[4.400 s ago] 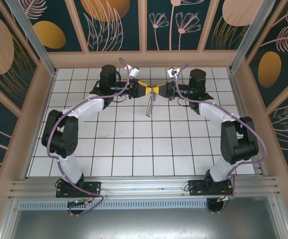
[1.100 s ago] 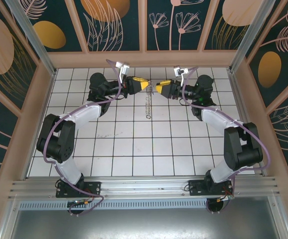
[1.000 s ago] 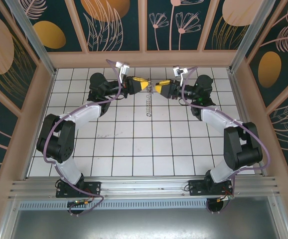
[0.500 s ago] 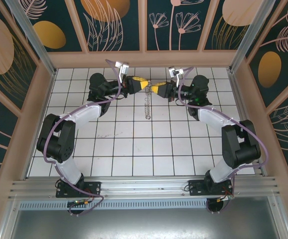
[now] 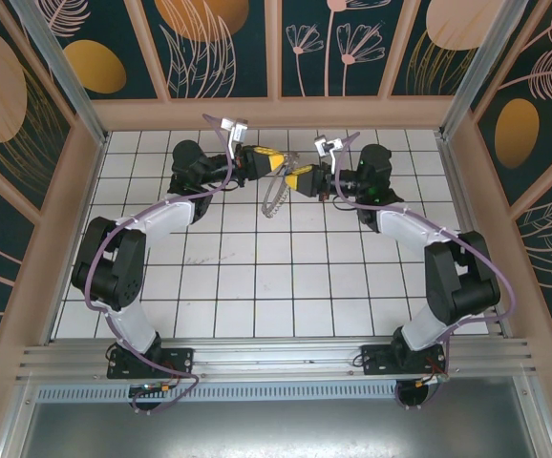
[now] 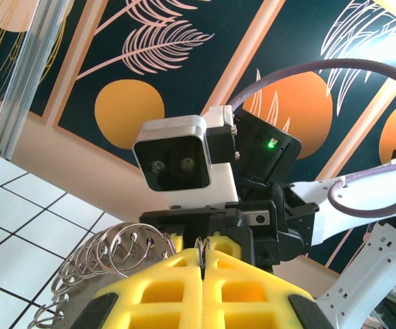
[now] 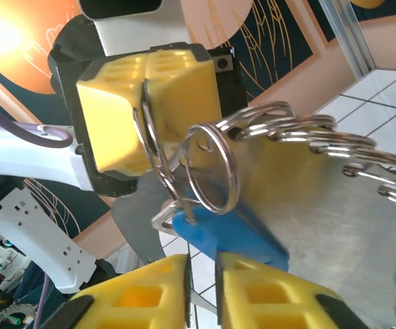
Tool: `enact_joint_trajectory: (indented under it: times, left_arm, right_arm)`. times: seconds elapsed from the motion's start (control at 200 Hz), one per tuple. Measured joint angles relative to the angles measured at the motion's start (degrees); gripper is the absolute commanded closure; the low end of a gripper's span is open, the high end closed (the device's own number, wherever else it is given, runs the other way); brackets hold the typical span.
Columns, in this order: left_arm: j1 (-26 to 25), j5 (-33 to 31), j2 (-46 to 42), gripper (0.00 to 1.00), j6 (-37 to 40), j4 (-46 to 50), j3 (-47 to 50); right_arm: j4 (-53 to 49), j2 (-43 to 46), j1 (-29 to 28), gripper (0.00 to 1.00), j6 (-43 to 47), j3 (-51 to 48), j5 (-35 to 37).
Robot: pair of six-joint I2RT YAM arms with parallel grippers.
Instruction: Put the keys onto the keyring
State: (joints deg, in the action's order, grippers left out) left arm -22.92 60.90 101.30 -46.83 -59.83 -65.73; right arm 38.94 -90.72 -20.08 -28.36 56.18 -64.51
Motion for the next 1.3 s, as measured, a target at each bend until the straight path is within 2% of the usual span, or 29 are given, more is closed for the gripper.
enact_joint_trajectory:
  times: [0.225, 0.305, 0.415, 0.786, 1.301]
  left_arm:
    - [0.0, -0.1, 0.0, 1.00, 0.0, 0.0, 0.0]
    - [0.0, -0.2, 0.0, 1.00, 0.0, 0.0, 0.0]
    - [0.0, -0.3, 0.0, 1.00, -0.2, 0.0, 0.1]
    - [0.0, -0.5, 0.0, 1.00, -0.5, -0.2, 0.5]
    - [0.0, -0.5, 0.4, 1.00, -1.3, -1.0, 0.7]
  right_arm:
    - [-4.5, 6.9, 3.0, 0.73, 3.0, -1.8, 0.6]
    - [-4.5, 8.9, 3.8, 0.63, 2.6, -1.8, 1.7]
    - [-3.2, 9.6, 3.8, 0.59, 1.6, -1.7, 3.0]
    - [6.9, 4.5, 2.8, 0.59, -8.1, 0.0, 5.6]
    - [9.4, 0.9, 0.6, 0.64, -10.2, 3.1, 6.0]
